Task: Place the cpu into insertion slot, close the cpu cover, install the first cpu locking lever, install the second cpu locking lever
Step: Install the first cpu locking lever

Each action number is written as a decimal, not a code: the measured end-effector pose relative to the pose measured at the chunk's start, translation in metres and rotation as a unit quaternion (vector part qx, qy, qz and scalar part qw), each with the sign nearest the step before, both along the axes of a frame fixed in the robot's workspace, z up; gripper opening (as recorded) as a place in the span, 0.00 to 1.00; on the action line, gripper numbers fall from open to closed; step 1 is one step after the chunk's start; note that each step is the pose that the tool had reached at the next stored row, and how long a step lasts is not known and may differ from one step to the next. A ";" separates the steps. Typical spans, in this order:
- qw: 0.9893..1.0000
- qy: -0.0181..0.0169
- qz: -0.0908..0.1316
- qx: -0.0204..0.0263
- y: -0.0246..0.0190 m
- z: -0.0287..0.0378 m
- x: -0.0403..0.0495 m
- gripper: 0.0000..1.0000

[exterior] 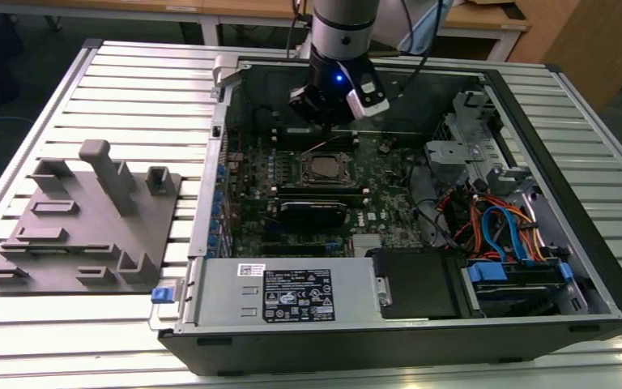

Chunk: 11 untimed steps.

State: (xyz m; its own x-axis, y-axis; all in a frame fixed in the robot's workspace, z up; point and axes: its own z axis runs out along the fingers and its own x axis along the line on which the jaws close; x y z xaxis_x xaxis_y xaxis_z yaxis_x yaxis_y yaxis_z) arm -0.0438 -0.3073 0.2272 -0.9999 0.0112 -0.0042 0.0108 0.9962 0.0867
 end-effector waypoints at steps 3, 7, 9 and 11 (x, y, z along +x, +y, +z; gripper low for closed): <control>1.000 0.000 0.000 0.000 -0.0001 -0.0002 0.0002 0.10; 1.000 0.000 0.000 0.000 0.0000 -0.0004 0.0003 0.10; 1.000 0.000 0.000 0.000 0.0000 -0.0005 0.0010 0.10; 1.000 0.000 0.000 0.000 0.0000 -0.0006 0.0018 0.10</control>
State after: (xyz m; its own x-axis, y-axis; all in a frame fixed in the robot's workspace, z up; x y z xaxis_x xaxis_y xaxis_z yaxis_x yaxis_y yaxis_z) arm -0.0420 -0.3073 0.2266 -0.9999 0.0113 -0.0043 0.0109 0.9962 0.0869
